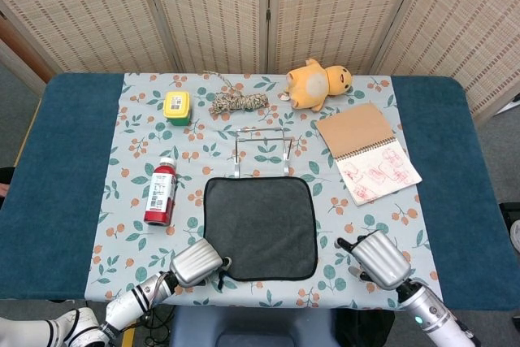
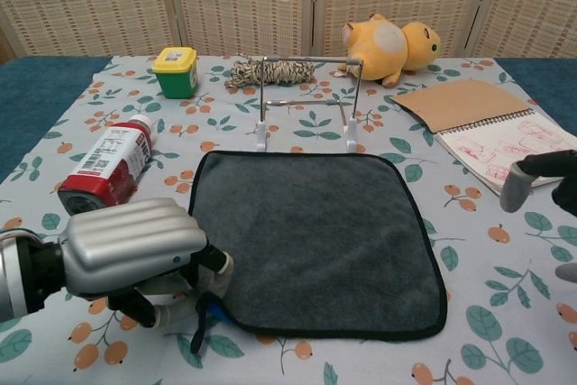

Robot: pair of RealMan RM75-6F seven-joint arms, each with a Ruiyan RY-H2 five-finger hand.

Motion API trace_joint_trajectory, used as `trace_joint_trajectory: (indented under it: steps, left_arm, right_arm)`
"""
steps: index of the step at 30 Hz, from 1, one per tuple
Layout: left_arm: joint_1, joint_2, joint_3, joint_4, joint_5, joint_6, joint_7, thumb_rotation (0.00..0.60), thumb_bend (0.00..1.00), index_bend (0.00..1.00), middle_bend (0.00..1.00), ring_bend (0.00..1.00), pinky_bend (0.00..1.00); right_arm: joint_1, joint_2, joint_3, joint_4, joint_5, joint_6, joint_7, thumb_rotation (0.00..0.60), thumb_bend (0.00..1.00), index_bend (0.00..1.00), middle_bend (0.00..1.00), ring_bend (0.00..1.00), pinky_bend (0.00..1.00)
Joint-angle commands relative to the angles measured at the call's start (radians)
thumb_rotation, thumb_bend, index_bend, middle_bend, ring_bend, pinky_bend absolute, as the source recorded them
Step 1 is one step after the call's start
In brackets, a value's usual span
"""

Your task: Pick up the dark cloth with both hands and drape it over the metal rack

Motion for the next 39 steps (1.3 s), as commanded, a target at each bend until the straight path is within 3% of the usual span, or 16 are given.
trace_joint_trajectory:
  steps: [1,17,39]
  left_arm:
    - [0.001,-0.001,0.001,-0.001,-0.001,0.001,-0.002,0.600,0.49,0.53,0.94,0.84,0.96]
    - [0.007,-0.003,0.006,-0.005,-0.010,0.010,-0.017,0.600,0.49,0.53,0.94,0.84,0.96]
    - [0.014,-0.012,0.006,0.013,-0.018,0.019,-0.032,0.600,0.49,0.53,0.94,0.84,0.96]
  right_arm:
    - [0.023,-0.062,-0.002,0.050,-0.010,-0.021,-0.009,0.600,0.12,0.42,0.89,0.80,0.92]
    - [0.087,-0.214,-0.023,0.158,0.007,-0.093,-0.017,0.600,0.15,0.47,0.89,0.81,0.94]
    - [0.141,-0.326,-0.036,0.268,0.049,-0.131,-0.008,0.600,0.17,0.49,0.89,0.81,0.94]
